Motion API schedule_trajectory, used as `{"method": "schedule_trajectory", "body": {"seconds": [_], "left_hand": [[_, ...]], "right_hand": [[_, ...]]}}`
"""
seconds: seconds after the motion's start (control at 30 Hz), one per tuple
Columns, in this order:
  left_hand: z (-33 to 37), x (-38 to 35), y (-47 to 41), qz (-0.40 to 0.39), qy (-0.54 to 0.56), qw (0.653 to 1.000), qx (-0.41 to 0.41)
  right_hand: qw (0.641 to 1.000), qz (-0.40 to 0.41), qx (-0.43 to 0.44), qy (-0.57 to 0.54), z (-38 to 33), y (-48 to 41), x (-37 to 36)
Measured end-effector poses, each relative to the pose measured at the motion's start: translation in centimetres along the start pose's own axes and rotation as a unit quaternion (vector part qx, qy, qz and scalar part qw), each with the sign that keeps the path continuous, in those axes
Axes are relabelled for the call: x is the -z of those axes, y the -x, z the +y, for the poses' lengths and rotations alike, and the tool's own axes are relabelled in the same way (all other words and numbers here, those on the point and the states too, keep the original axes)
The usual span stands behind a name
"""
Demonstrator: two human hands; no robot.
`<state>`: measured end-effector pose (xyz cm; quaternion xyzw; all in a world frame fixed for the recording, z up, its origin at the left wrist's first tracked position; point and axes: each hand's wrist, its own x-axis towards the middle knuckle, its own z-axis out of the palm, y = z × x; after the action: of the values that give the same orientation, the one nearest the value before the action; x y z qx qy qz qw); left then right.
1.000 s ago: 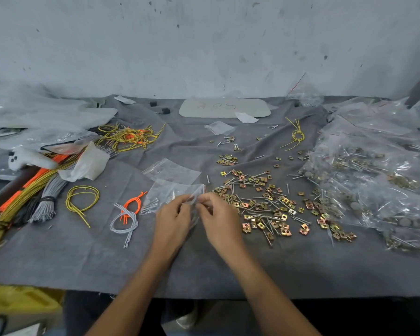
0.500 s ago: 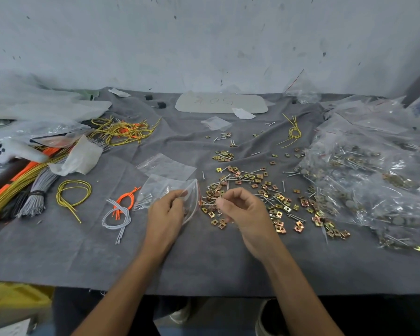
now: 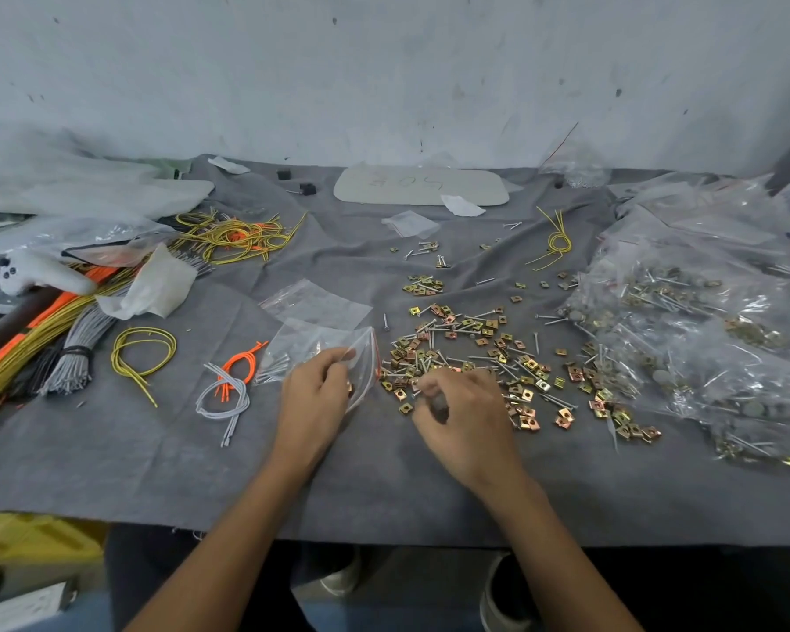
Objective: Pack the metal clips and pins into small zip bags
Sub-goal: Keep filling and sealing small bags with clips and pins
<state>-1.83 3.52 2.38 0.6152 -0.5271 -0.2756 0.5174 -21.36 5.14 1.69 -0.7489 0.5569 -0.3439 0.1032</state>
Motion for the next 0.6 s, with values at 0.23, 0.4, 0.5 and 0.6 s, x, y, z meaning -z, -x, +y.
{"method": "schedule_trajectory", "body": {"seconds": [0.23, 0.4, 0.5, 0.6], "left_hand": [[0.11, -0.03, 0.06, 0.003, 0.003, 1.0, 0.005], [0.07, -0.03, 0.07, 0.002, 0.0, 1.0, 0.005], [0.11, 0.03, 0.07, 0.004, 0.002, 1.0, 0.006], [0.08, 0.04, 0.01, 0.004, 0.002, 1.0, 0.003]], "right_hand": [[0.999, -0.025, 0.008, 0.03, -0.57, 0.12, 0.27], [0.998, -0.046, 0.027, -0.026, -0.62, -0.01, 0.34], [0.998, -0.019, 0.026, -0.056, -0.67, -0.31, 0.24], [0.998, 0.014, 0.014, -0.067, -0.94, -0.82, -0.05]]}}
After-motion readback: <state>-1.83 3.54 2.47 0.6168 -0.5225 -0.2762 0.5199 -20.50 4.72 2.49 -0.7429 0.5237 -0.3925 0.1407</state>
